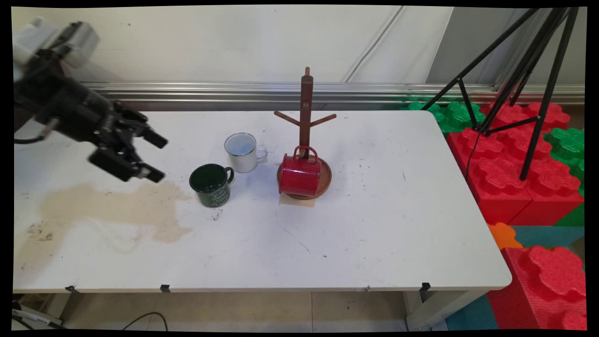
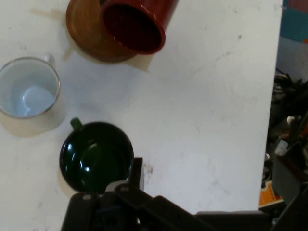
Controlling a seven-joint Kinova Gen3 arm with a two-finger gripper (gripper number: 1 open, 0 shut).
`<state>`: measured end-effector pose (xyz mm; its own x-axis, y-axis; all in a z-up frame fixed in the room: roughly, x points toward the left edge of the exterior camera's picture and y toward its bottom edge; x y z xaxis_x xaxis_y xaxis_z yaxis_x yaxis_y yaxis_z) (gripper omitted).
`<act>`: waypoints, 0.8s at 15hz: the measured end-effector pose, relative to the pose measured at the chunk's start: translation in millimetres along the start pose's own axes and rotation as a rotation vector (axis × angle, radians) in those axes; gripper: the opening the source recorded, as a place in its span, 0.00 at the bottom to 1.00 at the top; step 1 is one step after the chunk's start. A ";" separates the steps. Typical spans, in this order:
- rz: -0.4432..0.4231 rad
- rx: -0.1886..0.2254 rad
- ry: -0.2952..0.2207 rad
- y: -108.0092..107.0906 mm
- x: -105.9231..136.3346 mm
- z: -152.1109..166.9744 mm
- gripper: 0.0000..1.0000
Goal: Pick up the red mug from the rack
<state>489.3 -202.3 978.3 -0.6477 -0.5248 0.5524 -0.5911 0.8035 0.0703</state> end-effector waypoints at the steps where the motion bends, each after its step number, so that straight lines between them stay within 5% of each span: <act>1: -0.002 0.002 0.005 -0.1 4.1 7.9 1.00; 12: -0.031 0.014 0.047 -2.5 37.7 79.0 1.00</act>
<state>428.3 -246.4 933.3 -0.6057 -0.5355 0.5885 -0.6174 0.7829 0.0768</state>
